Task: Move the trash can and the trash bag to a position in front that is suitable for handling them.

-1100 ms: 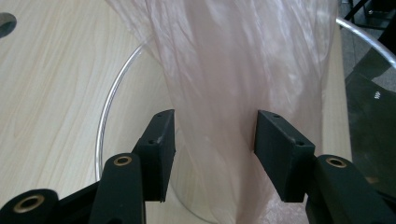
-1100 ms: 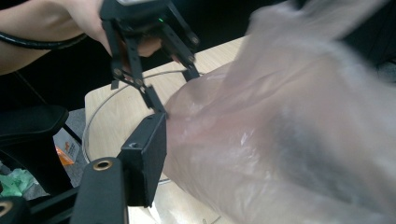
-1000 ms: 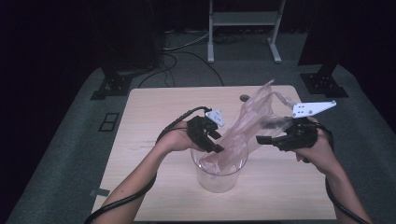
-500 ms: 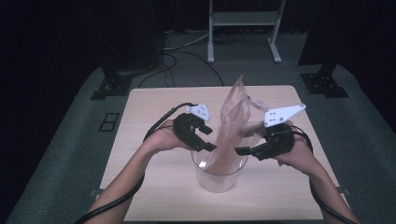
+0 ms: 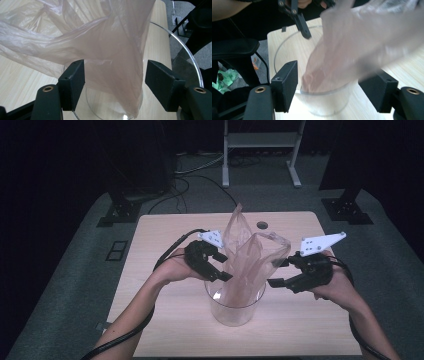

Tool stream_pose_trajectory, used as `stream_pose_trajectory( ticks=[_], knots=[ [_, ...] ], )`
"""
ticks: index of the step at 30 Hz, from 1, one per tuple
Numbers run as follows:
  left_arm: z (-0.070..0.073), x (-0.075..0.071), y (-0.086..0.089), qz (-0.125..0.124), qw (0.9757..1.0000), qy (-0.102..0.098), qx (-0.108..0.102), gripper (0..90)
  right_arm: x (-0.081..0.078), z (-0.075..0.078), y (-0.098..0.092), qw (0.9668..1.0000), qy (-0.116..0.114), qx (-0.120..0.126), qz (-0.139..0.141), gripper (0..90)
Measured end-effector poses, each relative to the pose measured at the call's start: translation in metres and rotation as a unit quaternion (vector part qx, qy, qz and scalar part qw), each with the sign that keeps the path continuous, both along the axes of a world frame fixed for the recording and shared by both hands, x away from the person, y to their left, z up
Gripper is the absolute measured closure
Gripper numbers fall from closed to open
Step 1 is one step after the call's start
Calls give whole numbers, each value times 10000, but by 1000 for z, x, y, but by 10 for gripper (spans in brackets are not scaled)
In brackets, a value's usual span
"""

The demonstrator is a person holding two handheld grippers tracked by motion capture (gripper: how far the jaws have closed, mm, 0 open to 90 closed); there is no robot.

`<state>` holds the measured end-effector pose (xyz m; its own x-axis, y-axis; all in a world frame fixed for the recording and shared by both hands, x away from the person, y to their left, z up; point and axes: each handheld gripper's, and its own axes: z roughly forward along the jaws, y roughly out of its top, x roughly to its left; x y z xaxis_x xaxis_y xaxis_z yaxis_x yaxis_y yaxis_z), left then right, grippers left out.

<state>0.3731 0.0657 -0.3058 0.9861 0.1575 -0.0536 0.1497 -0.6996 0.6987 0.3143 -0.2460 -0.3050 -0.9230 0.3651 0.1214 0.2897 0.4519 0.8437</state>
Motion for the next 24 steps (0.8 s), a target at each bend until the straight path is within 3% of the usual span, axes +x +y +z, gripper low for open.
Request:
stream_pose_trajectory(
  ticks=[7,13,19,24],
  knots=[
    [3,0,3,16,10000,-6,-54,308,1,-5,-22,9998,156,-99,-70,297],
    [6,4,6,20,9999,-21,-128,304,18,-9,-31,9991,287,-194,-231,335],
    [6,10,4,33,9997,25,-257,305,34,-12,-17,9989,308,-197,-295,379],
    [7,12,-2,-66,9994,43,-329,318,35,-8,10,9995,196,-247,-25,397]
  ],
)
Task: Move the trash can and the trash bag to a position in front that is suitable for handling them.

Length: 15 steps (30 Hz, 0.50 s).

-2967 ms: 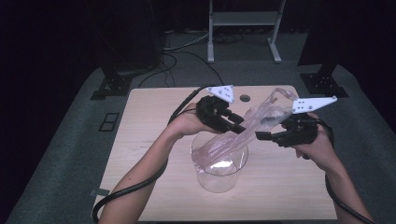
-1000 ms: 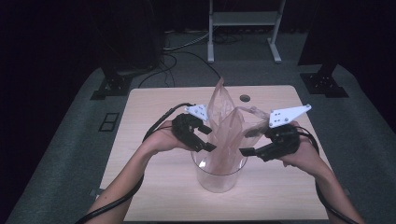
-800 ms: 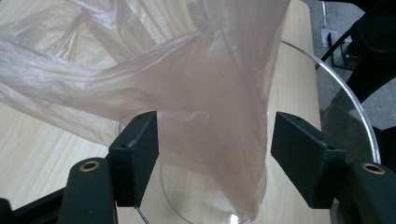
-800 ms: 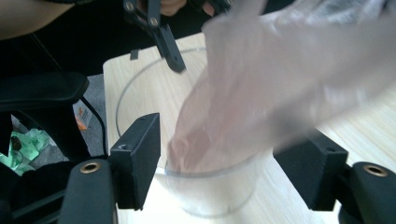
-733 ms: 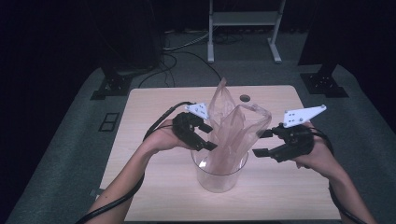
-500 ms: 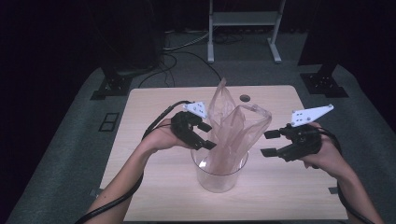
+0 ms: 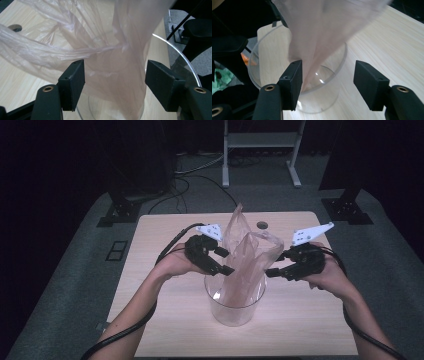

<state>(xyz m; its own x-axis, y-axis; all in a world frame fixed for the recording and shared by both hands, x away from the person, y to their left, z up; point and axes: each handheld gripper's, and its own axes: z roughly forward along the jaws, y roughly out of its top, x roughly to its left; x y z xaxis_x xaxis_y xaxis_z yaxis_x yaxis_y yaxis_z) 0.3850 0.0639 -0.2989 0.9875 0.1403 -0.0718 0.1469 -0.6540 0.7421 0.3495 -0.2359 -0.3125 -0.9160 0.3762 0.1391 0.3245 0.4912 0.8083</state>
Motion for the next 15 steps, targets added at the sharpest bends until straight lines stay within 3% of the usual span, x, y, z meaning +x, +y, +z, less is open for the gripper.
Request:
stream_pose_trajectory(
  ticks=[8,11,15],
  knots=[
    [6,-3,-2,-421,9985,57,-331,429,-11,12,43,9980,-252,-211,535,397],
    [6,-7,-1,-534,9975,65,-468,457,-13,14,48,9975,-315,-253,586,402],
    [8,-11,1,-566,9969,12,-543,569,-17,20,56,9969,-454,-301,571,453]
  ],
)
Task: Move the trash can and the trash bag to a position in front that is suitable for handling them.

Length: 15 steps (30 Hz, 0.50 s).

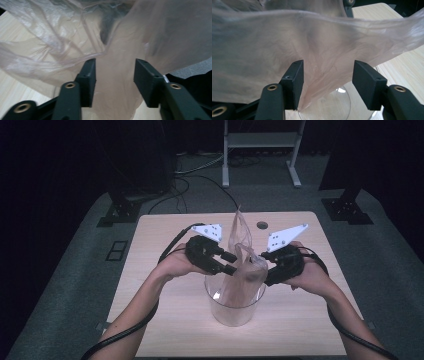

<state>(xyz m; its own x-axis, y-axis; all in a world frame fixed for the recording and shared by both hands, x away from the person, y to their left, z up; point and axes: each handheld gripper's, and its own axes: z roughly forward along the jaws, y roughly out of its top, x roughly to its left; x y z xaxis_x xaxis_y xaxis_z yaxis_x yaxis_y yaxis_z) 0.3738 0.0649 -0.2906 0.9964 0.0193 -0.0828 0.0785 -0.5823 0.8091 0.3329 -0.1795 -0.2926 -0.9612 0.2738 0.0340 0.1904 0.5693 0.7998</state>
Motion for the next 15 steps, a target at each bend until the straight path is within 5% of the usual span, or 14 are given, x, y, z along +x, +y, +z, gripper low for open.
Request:
stream_pose_trajectory(
  ticks=[12,15],
  knots=[
    [5,-8,9,68,9992,18,-394,897,-12,7,31,9981,-349,-509,-7,776],
    [4,-9,13,57,9990,55,-446,898,-12,6,33,9982,-295,-524,27,850]
  ],
)
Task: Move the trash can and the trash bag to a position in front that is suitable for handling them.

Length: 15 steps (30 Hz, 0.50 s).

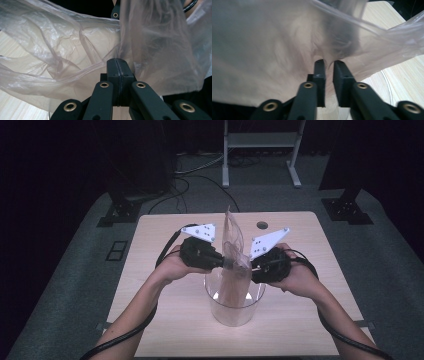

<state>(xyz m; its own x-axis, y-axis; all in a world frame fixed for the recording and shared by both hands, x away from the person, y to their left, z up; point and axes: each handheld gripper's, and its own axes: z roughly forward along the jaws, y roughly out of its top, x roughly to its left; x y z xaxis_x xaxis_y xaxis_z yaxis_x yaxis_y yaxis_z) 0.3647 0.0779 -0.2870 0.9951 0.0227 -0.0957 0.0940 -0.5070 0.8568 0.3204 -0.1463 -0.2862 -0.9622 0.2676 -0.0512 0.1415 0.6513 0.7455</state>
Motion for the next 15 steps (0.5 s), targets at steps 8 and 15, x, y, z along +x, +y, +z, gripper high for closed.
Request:
stream_pose_trajectory(
  ticks=[8,15],
  knots=[
    [1,-2,14,49,10000,-28,-18,899,0,5,-10,9999,92,-11,-47,900],
    [0,-4,25,173,9998,-21,-48,899,-1,4,-25,9997,198,24,-143,900]
  ],
)
